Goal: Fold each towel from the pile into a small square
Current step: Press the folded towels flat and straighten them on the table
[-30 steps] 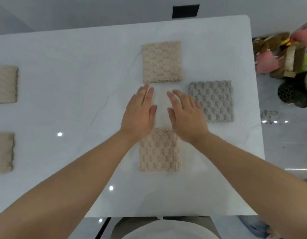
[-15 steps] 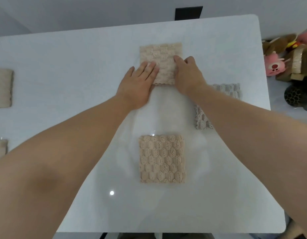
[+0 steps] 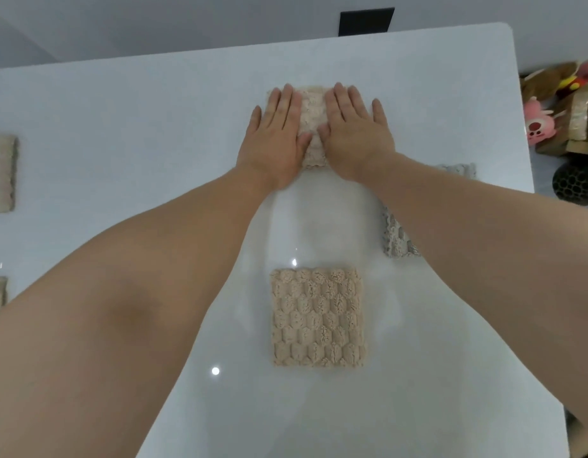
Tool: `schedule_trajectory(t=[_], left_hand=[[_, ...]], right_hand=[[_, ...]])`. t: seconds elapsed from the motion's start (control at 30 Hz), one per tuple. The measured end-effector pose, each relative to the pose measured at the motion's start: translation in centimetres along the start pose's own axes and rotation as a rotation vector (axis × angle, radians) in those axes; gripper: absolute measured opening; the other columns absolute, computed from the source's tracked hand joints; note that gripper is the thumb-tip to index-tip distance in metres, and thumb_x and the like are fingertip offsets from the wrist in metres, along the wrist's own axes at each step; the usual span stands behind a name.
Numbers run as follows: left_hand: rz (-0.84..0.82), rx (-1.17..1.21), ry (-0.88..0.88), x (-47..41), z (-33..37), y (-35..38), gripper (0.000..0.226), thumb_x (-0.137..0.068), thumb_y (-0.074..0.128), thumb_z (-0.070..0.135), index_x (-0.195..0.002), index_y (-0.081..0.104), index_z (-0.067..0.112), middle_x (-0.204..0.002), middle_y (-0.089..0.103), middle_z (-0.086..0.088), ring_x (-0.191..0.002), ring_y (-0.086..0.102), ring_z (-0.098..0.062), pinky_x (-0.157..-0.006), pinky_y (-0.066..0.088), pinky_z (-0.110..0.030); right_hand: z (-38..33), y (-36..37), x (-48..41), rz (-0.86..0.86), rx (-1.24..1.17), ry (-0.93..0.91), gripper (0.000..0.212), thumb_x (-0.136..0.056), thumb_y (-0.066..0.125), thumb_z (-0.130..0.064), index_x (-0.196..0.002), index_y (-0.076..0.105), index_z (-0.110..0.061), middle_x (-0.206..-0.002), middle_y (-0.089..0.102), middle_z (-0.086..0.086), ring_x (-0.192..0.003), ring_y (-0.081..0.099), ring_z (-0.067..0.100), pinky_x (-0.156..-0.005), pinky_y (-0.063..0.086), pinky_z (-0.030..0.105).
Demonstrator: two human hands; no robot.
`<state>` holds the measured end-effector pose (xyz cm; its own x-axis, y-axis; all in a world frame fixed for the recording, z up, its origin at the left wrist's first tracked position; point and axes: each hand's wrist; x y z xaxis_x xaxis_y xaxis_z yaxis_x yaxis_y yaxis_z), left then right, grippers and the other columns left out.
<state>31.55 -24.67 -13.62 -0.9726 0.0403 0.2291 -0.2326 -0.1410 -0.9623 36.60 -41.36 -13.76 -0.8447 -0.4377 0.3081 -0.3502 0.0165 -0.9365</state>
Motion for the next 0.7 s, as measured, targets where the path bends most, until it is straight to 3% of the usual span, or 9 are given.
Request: schedule_trajectory(t=[0.2, 0.3, 0.43, 0.53, 0.6, 0.7], left_hand=[[0.017, 0.037, -0.067, 0.2, 0.2, 1.2, 0.068, -0.106, 0.013, 0.047, -0.161, -0.004, 0.009, -0.170, -0.007, -0.007, -0.156, -0.010, -0.021, -0.127, -0.002, -0.044], [-0.037, -0.038, -0.018, -0.2, -0.3, 0.6, 0.070, -0.106, 0.011, 0.050, -0.161, -0.006, 0.009, -0.170, -0.009, -0.008, -0.156, -0.011, -0.023, -0.127, 0.000, -0.046], [-0.118, -0.107, -0.036, -0.2, 0.1, -1.2, 0.075, -0.104, 0.007, 0.055, -0.159, -0.011, 0.007, -0.169, -0.013, -0.010, -0.156, -0.013, -0.023, -0.126, -0.003, -0.048], [0.010, 0.046, -0.080, 2.4, 2.8, -1.8, 0.074, -0.106, 0.015, 0.050, -0.160, -0.007, 0.004, -0.169, -0.009, -0.013, -0.156, -0.009, -0.025, -0.127, -0.002, -0.044], [0.054, 0.093, -0.014, 5.1, 5.8, -1.1, 0.070, -0.108, 0.020, 0.043, -0.160, -0.004, 0.003, -0.169, -0.007, -0.015, -0.156, -0.007, -0.027, -0.127, -0.001, -0.043], [0.022, 0.113, 0.157, 8.1, 10.8, 0.7, 0.066, -0.108, 0.018, 0.039, -0.160, -0.001, 0.004, -0.169, -0.006, -0.014, -0.156, -0.007, -0.027, -0.127, 0.001, -0.044]], right_hand=[[-0.3, 0.9, 0.4, 0.015, 0.053, 0.029, 0.064, -0.106, 0.005, -0.042, -0.161, -0.007, -0.012, -0.170, -0.009, 0.004, -0.156, -0.008, 0.022, -0.123, -0.008, 0.056], [0.4, -0.4, -0.3, -0.065, 0.194, -0.037, 0.067, -0.105, 0.002, -0.047, -0.161, -0.009, -0.013, -0.170, -0.010, 0.004, -0.156, -0.009, 0.024, -0.120, -0.012, 0.062], [1.6, -3.0, 0.2, -0.161, 0.113, -0.104, 0.067, -0.105, 0.007, -0.052, -0.160, -0.014, -0.019, -0.169, -0.016, -0.002, -0.155, -0.013, 0.019, -0.121, -0.008, 0.061], [3.2, -3.9, 3.8, 0.005, -0.072, -0.053, 0.063, -0.108, 0.014, -0.045, -0.162, -0.006, -0.020, -0.170, -0.005, -0.001, -0.156, -0.003, 0.018, -0.125, 0.001, 0.051], [5.1, -3.7, 7.2, 0.156, -0.171, 0.036, 0.059, -0.109, 0.019, -0.038, -0.162, 0.005, -0.016, -0.170, 0.008, 0.004, -0.156, 0.007, 0.020, -0.126, 0.009, 0.045], [7.8, -2.5, 12.0, 0.231, -0.185, 0.105, 0.056, -0.110, 0.022, -0.032, -0.161, 0.016, -0.011, -0.168, 0.017, 0.007, -0.156, 0.012, 0.021, -0.126, 0.013, 0.041]])
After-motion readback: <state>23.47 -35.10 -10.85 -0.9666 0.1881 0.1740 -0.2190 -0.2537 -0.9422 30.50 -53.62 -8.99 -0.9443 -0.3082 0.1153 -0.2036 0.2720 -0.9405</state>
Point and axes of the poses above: each hand's wrist, its own x-axis away from the middle knuckle, its own y-axis out of the palm, z = x × y
